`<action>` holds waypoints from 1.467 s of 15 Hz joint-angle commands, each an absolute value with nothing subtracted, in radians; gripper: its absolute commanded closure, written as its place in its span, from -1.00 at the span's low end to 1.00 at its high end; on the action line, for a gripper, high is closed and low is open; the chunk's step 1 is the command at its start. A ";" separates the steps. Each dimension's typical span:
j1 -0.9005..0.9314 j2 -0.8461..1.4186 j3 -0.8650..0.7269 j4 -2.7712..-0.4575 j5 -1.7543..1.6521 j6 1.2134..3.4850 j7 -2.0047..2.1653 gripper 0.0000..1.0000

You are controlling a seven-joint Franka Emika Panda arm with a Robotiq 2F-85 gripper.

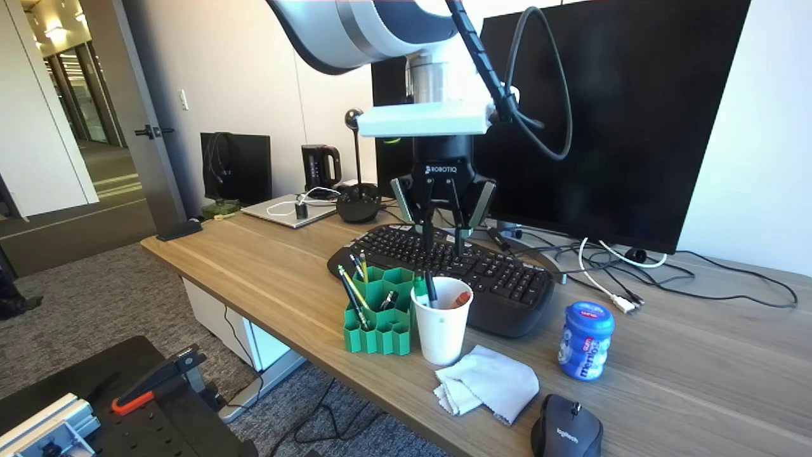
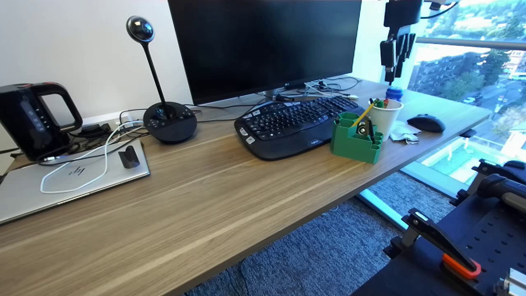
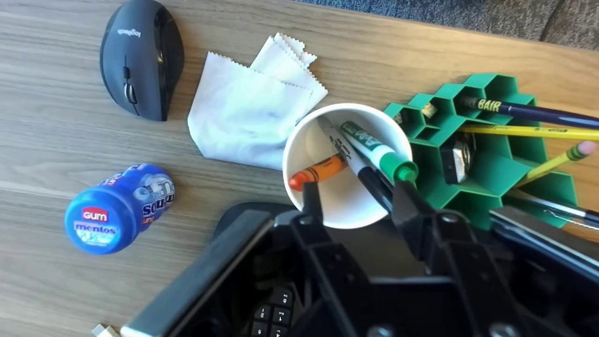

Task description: Move the black marker into the cup

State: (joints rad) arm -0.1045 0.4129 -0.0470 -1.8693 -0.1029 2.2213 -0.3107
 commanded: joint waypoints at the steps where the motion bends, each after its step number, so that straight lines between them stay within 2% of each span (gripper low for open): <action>1: -0.107 0.408 -0.047 -1.866 -0.120 2.215 -0.308 -0.54; 4: -0.107 0.406 -0.046 -1.866 -0.118 2.217 -0.309 -0.97; 5: -0.107 0.405 -0.047 -1.867 -0.119 2.219 -0.309 -1.00; 17: -0.116 0.277 -0.039 -1.885 -0.074 2.108 -0.335 -1.00; 22: -0.084 0.239 -0.034 -1.936 -0.087 2.150 -0.249 -1.00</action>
